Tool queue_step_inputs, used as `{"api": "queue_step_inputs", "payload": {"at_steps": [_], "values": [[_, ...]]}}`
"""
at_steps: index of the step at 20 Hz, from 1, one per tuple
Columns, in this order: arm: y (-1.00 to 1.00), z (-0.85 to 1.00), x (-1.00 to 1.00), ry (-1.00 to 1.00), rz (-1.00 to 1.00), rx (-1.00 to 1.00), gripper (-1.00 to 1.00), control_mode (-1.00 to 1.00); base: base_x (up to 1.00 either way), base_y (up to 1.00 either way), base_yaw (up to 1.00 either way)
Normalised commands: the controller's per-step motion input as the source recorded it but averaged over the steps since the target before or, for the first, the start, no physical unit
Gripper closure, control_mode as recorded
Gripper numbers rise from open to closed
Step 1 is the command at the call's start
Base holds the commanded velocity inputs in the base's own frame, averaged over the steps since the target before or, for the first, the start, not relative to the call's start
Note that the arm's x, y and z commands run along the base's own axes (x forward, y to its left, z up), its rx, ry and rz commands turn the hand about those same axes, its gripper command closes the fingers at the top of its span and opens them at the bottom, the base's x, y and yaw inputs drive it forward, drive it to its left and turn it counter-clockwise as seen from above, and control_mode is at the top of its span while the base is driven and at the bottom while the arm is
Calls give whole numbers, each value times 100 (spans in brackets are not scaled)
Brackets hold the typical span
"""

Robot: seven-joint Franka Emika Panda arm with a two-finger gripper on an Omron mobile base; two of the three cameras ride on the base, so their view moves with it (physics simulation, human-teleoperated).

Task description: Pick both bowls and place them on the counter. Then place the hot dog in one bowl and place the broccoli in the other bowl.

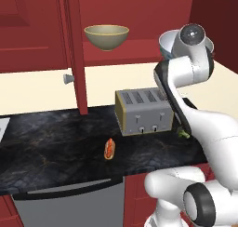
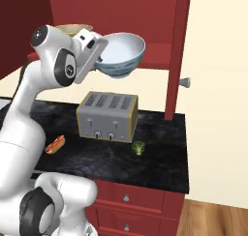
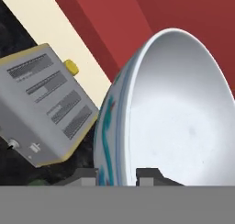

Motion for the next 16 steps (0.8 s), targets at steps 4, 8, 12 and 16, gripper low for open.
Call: {"api": "queue_step_inputs", "payload": {"at_steps": [4, 8, 12, 16], "values": [[9, -49, -98, 3, 0, 0, 100, -100, 0, 0, 0], [7, -47, -85, 5, 0, 0, 100, -100, 0, 0, 0], [17, -43, -62, 10, 0, 1, 100, -100, 0, 0, 0], [28, -47, -51, 10, 0, 2, 100, -100, 0, 0, 0]]}}
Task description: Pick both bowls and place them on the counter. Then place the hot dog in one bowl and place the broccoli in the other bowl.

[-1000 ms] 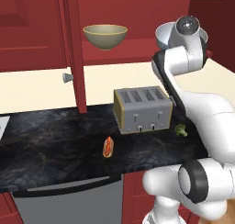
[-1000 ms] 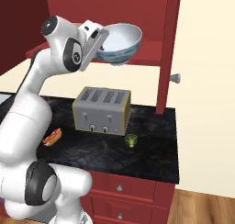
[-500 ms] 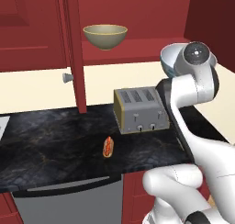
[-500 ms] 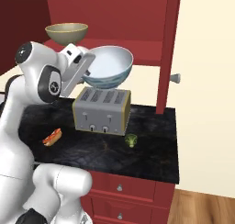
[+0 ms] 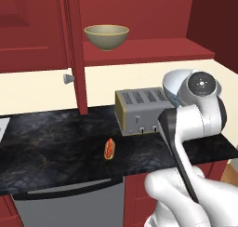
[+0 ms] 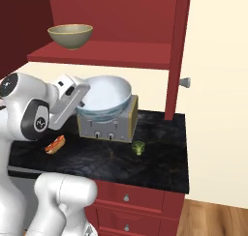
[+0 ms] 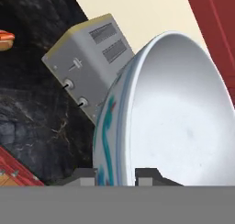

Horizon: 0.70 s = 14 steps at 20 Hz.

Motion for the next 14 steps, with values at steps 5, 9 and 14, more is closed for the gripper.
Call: {"api": "queue_step_inputs", "payload": {"at_steps": [5, 9, 14], "values": [[31, -55, -45, 8, 0, 0, 100, -100, 0, 0, 0], [7, -42, -28, 12, 3, 0, 100, -100, 0, 0, 0], [19, -38, -4, 18, 1, 0, 100, -100, 0, 0, 0]]}}
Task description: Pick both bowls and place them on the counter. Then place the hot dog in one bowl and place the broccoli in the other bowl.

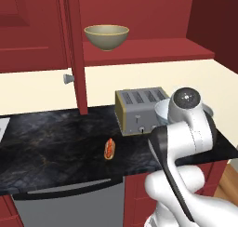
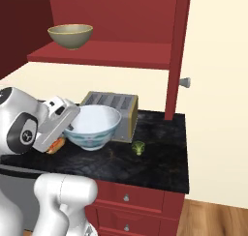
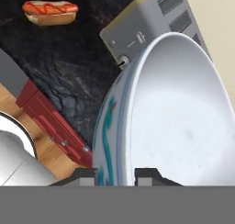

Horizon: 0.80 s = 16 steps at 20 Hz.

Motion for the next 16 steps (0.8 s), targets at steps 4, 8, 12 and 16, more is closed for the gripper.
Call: {"api": "queue_step_inputs", "payload": {"at_steps": [4, 8, 12, 16], "values": [[24, -59, 8, 9, 0, 0, 100, -100, 0, 0, 0], [1, -37, 0, 6, 1, 0, 100, -100, 0, 0, 0], [10, -50, 20, 0, 0, 1, 100, -100, 0, 0, 0], [4, -55, 30, 0, 0, 4, 100, -100, 0, 0, 0]]}}
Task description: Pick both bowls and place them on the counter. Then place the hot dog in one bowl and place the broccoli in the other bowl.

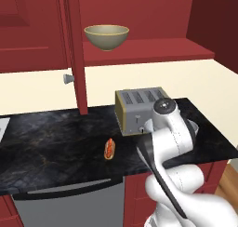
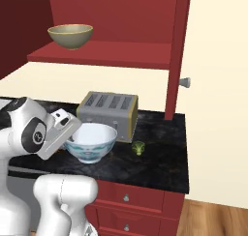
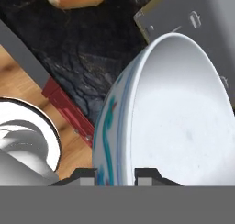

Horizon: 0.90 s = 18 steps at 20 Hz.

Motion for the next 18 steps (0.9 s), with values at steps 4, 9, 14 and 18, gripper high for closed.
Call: {"api": "queue_step_inputs", "payload": {"at_steps": [4, 9, 14, 18], "values": [[1, -56, 30, -1, 1, 1, 100, -100, 0, 0, 0], [-3, -42, 12, 0, 2, -1, 100, -100, 0, 0, 0], [0, -30, 6, -2, 1, -1, 100, -100, 0, 0, 0], [0, -34, 12, -7, 2, 0, 100, -100, 0, 0, 0]]}}
